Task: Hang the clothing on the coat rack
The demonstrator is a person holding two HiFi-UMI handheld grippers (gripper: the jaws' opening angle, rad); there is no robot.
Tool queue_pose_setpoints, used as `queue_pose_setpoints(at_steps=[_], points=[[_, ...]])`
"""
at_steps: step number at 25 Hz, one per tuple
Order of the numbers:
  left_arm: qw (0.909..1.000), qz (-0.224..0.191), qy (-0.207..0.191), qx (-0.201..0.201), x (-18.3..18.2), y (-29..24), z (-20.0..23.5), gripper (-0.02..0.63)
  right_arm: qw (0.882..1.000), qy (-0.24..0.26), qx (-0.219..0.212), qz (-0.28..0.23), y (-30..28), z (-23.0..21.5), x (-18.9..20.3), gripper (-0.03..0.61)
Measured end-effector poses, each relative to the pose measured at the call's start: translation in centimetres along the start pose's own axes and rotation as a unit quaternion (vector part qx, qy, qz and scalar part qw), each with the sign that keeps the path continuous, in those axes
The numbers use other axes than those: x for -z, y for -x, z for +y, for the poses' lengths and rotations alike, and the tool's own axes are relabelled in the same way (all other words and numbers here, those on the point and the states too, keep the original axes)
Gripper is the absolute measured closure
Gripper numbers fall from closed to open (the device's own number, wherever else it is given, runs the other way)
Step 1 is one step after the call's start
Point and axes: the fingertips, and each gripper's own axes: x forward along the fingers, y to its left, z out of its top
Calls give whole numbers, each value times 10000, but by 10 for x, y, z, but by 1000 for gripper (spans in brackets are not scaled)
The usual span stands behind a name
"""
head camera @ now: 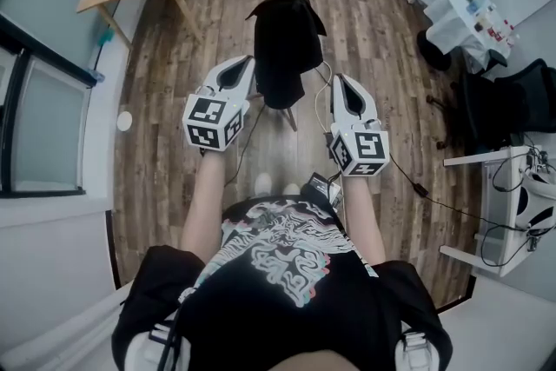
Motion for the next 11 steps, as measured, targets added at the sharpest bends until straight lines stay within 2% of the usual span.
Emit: queue_pose_setpoints(at_steps=[11], points=[[10000,4,-7,-44,9,-5,-3,624,10000,-65,71,-5,3,-8,6,580]])
